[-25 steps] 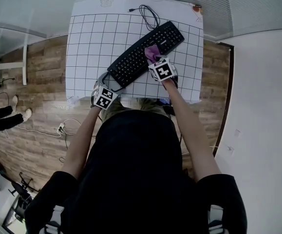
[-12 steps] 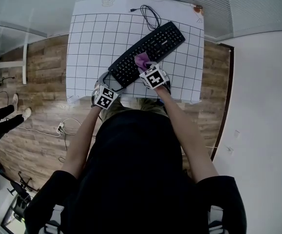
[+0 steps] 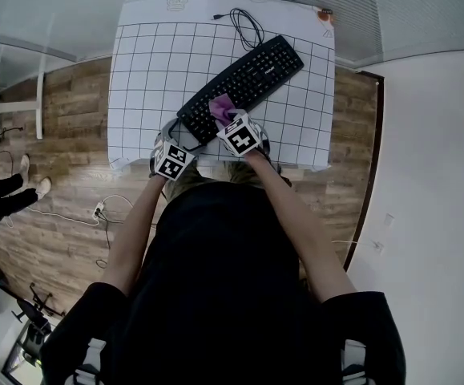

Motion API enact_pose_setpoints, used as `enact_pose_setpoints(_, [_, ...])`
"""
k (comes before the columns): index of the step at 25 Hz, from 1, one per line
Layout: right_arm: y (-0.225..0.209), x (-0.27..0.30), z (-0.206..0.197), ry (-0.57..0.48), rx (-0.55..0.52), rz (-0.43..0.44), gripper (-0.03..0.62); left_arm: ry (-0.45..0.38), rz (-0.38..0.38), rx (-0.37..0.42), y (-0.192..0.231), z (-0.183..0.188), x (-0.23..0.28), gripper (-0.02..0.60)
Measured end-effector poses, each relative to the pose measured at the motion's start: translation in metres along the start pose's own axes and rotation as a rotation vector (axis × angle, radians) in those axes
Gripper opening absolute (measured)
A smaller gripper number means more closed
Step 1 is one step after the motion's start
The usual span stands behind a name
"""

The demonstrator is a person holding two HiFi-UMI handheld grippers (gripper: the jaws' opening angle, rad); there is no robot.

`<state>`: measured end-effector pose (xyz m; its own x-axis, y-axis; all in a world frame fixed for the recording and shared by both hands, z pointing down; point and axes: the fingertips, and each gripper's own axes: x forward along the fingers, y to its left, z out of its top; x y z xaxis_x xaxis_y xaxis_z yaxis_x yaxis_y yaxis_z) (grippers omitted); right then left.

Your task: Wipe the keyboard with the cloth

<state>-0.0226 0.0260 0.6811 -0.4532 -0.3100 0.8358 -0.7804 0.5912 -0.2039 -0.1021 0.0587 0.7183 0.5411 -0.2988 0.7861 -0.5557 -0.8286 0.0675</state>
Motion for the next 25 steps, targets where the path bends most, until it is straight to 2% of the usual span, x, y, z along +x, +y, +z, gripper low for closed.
enact_pose_setpoints(3, [0.01, 0.003, -0.001, -0.011, 0.013, 0.027, 0.087, 0.002, 0.001, 0.0, 0.0, 0.0, 0.0, 0.506])
enact_pose_setpoints(10, [0.056, 0.009, -0.006, 0.025, -0.061, 0.1, 0.089, 0.005, 0.002, -0.001, 0.0, 0.0, -0.001, 0.506])
enact_pose_setpoints(16, [0.06, 0.01, -0.005, 0.021, -0.03, 0.119, 0.088, 0.008, -0.001, 0.001, -0.001, 0.0, 0.0, 0.506])
enact_pose_setpoints(21, [0.079, 0.013, -0.006, 0.046, -0.066, 0.165, 0.089, 0.006, -0.001, 0.0, -0.001, 0.001, 0.0, 0.506])
enact_pose_setpoints(23, [0.081, 0.012, -0.004, 0.028, -0.026, 0.202, 0.089, 0.026, -0.005, 0.008, -0.001, 0.0, -0.001, 0.506])
enact_pose_setpoints(25, [0.092, 0.002, 0.016, -0.056, 0.014, 0.278, 0.089, 0.056, -0.007, 0.044, -0.001, -0.001, -0.005, 0.505])
